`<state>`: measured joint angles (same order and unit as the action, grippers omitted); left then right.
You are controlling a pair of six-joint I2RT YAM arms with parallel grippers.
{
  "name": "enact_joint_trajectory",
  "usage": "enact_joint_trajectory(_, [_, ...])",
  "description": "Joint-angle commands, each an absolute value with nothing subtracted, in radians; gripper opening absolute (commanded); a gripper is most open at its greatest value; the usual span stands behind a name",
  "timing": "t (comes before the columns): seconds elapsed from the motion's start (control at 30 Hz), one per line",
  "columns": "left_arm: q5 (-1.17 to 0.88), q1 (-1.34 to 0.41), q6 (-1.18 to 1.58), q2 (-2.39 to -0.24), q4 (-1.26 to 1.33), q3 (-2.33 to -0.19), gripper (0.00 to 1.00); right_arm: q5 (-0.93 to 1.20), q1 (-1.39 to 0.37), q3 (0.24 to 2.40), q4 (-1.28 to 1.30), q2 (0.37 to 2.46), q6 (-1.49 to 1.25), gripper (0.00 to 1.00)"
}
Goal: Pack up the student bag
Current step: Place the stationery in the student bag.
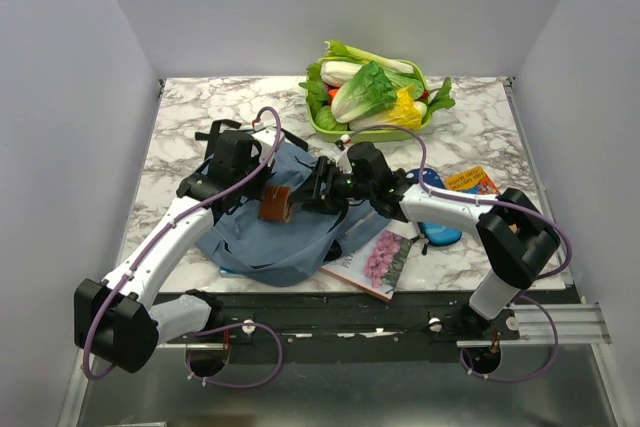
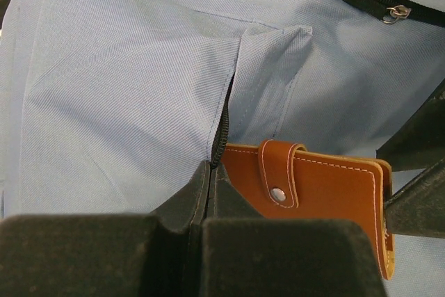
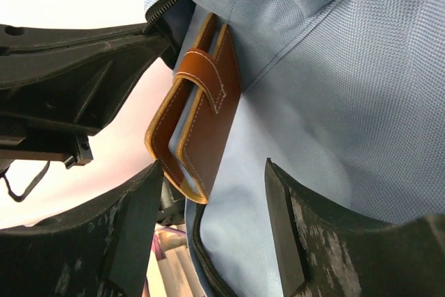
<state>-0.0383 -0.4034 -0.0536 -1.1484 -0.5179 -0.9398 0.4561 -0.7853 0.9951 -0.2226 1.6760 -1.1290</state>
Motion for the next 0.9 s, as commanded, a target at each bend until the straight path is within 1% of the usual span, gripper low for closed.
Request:
enact_joint_trajectory(0.0, [-0.043, -0.411, -0.063, -1.14, -0.506, -0.942, 0.0, 0.488, -0.77, 0.936, -0.322, 1.672, -1.193, 0.69])
enact_joint_trajectory(0.1, [-0.044, -0.411, -0.063, -1.141, -0.505, -0.94, 0.0, 0.511, -0.769, 0.925, -0.383, 1.684, -1.219, 0.69])
enact_joint_trajectory(0.27, [-0.043, -0.411, -0.063, -1.143, -0.508, -0.948, 0.0, 0.523, -0.769, 0.916, -0.414, 1.701, -1.252, 0.68])
enact_joint_trajectory(0.47, [-0.041, -0.411, -0.064, -1.143, -0.514, -0.963, 0.0, 0.515, -0.77, 0.994, -0.296, 1.735, -1.18, 0.67])
enact_joint_trajectory(0.57, [-0.044, -0.411, -0.064, -1.141, -0.52, -0.976, 0.0, 0.488, -0.778, 1.02, -0.238, 1.752, -1.117, 0.63])
enact_joint_trajectory(0.67, [-0.046, -0.411, -0.063, -1.144, -0.526, -0.992, 0.0, 0.471, -0.785, 1.061, -0.166, 1.784, -1.072, 0.57])
enact_joint_trajectory(0.77, [-0.045, -0.411, -0.061, -1.147, -0.531, -1.002, 0.0, 0.474, -0.787, 1.083, -0.156, 1.804, -1.057, 0.38])
enact_joint_trajectory(0.8, [-0.046, -0.411, -0.063, -1.146, -0.531, -1.002, 0.0, 0.472, -0.787, 1.088, -0.156, 1.801, -1.052, 0.22])
enact_joint_trajectory(0.83, [-0.046, -0.411, -0.063, -1.147, -0.529, -1.0, 0.0, 0.465, -0.787, 1.094, -0.153, 1.796, -1.042, 0.12])
enact_joint_trajectory(0.87, [-0.043, -0.411, -0.064, -1.147, -0.529, -1.0, 0.0, 0.46, -0.787, 1.097, -0.147, 1.79, -1.032, 0.05])
